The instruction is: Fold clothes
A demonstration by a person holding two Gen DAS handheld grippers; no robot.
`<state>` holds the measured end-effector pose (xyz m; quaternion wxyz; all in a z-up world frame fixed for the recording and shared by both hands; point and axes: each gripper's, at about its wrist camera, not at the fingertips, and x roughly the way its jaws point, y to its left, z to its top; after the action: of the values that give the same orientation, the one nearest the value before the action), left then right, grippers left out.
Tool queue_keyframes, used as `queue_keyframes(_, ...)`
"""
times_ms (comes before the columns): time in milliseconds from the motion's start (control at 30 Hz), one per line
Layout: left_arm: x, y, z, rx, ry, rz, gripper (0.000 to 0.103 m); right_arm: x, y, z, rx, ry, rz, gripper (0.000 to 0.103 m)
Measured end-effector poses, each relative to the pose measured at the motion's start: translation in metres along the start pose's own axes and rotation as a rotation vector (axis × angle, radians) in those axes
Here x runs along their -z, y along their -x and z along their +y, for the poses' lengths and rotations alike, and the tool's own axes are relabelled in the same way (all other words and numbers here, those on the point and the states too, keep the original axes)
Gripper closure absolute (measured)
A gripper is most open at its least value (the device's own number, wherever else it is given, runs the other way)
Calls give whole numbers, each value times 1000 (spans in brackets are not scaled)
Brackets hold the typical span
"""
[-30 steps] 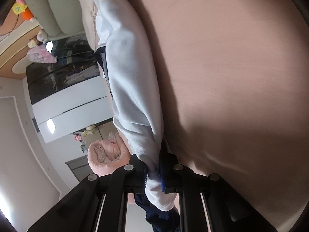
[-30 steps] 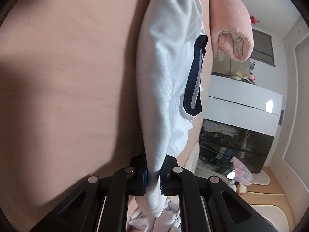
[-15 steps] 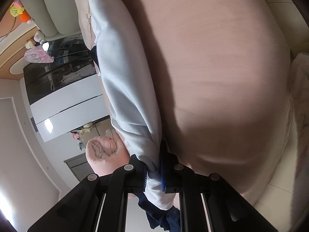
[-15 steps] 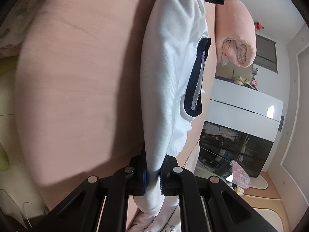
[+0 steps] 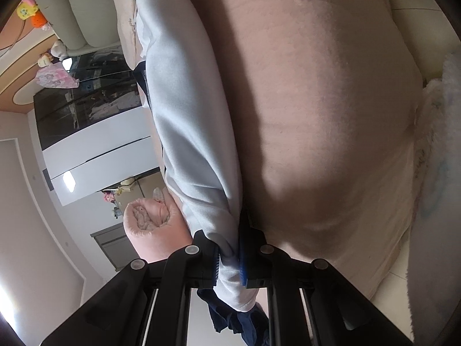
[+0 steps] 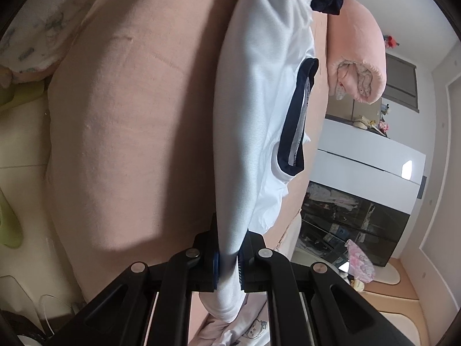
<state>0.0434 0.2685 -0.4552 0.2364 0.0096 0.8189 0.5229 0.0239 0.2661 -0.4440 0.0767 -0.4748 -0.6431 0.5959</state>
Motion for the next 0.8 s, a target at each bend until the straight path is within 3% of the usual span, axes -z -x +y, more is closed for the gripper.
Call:
queue_keyframes(500,0,-1,34,30,17,-25,92,11,3,-14,-65,10,-8,96)
queue_keyframes(800,4,-13,57,11,25,-42,92,19,4,-39,-101,-27,-7,96)
